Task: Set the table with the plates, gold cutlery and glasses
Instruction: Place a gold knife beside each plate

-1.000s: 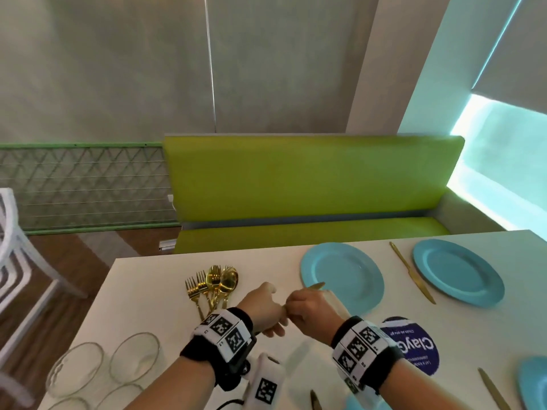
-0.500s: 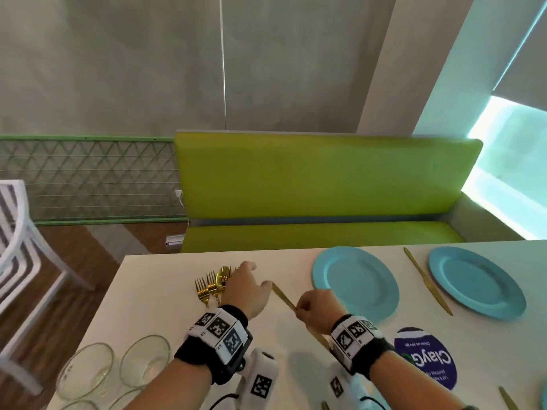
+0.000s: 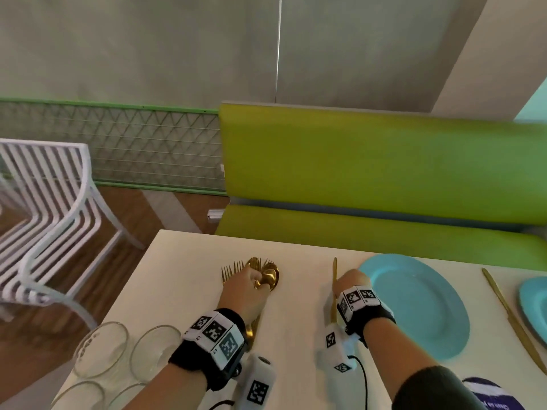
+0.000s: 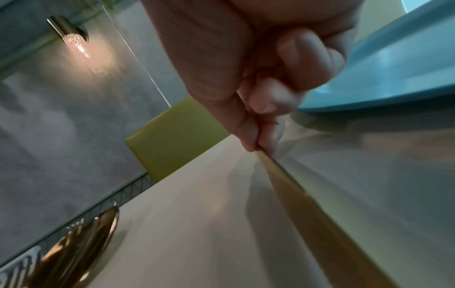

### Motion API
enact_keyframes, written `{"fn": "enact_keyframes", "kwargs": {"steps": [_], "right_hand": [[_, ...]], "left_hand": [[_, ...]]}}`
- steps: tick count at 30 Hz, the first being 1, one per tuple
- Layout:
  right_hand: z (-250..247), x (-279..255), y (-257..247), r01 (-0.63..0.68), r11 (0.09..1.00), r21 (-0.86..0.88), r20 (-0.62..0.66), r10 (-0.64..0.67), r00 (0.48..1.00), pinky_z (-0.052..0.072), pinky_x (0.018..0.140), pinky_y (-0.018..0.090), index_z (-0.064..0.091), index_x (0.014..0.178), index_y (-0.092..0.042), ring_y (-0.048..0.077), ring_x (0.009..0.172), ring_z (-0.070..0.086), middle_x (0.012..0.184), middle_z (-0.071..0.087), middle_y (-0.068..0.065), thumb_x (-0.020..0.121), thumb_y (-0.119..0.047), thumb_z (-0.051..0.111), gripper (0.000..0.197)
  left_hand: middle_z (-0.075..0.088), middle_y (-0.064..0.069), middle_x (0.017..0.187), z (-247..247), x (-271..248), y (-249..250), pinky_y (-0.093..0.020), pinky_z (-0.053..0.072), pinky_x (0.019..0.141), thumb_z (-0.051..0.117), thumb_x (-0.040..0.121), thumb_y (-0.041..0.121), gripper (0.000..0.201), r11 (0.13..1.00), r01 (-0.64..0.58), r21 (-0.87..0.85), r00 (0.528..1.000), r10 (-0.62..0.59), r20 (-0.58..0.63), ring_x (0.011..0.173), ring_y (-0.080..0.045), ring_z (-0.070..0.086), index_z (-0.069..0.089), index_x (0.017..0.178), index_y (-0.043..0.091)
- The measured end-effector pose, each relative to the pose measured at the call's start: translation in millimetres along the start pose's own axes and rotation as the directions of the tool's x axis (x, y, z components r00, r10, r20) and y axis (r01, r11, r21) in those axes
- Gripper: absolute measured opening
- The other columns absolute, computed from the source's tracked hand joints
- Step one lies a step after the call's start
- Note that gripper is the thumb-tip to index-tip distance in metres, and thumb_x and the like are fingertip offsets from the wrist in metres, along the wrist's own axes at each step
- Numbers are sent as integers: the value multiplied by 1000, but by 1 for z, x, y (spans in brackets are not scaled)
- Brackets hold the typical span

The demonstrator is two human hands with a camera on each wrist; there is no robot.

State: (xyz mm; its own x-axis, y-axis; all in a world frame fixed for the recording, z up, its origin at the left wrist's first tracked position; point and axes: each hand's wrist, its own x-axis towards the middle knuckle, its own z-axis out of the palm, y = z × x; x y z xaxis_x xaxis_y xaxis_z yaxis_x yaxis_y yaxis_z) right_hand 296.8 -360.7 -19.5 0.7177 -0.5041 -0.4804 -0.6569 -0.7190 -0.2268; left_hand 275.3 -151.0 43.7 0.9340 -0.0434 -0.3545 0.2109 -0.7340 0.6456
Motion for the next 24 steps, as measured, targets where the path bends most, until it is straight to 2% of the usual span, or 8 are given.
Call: {"fn": "enact_keyframes", "kwargs": {"steps": [2,5,9,13,17,19,22,24], "right_hand": [[-3,6,-1,-20,999,29,-39,21,999,45,73,25,66,101,-3,26,107,62,114,66,13,94,-14,45,24],[-5,16,-2,-27,997,78,-78,33,996,44,67,28,63,81,-2,30,99,65,105,69,16,91,-12,48,21],[-7,22,-5,-36,993,110,-82,46,996,49,72,31,66,95,0,31,99,65,105,68,17,92,-14,49,23],[-5,23,-6,-18,994,112,-127,32,991,51,75,33,66,96,0,32,98,65,105,68,18,97,-19,41,31],[-3,21,-5,-4,995,100,-144,18,989,50,77,33,65,105,-3,30,100,65,107,68,15,100,-22,36,35],[-3,20,-4,2,997,80,-139,10,990,49,77,32,64,108,-5,29,100,64,108,68,15,100,-21,35,35],[-3,15,-6,6,999,53,-135,2,991,50,81,33,61,114,-5,29,102,64,110,67,14,96,-17,40,30],[-3,8,-10,37,999,36,-139,-31,990,50,83,34,59,118,-5,29,104,63,113,66,13,93,-17,45,31]], "left_hand": [[56,-3,129,4,5,-2,-22,38,91,52,93,24,33,1000,-1,9,1000,1,1,114,-17,53,52,124,16],[57,-2,126,11,9,-6,-19,36,85,52,93,26,32,1000,0,31,1000,-1,20,103,-13,53,53,124,16],[57,-1,127,20,13,-8,-20,37,89,51,94,27,32,999,16,39,999,-17,38,114,-15,53,53,124,17],[57,-1,127,27,15,-9,-26,39,98,51,93,27,32,999,30,32,998,-31,47,118,-17,52,53,124,17],[57,-2,125,34,15,-14,-32,41,104,52,92,29,31,998,59,26,996,-61,61,122,-19,48,54,122,19],[57,-2,125,35,14,-16,-30,40,102,52,92,28,31,997,64,29,997,-66,51,123,-19,48,54,121,18],[55,-2,121,38,15,-21,-23,39,93,52,92,25,27,994,101,39,995,-101,12,113,-18,51,52,117,17],[52,-5,124,43,17,-26,-25,40,96,52,92,26,33,985,150,86,989,-149,-20,114,-20,51,47,122,13]]}}
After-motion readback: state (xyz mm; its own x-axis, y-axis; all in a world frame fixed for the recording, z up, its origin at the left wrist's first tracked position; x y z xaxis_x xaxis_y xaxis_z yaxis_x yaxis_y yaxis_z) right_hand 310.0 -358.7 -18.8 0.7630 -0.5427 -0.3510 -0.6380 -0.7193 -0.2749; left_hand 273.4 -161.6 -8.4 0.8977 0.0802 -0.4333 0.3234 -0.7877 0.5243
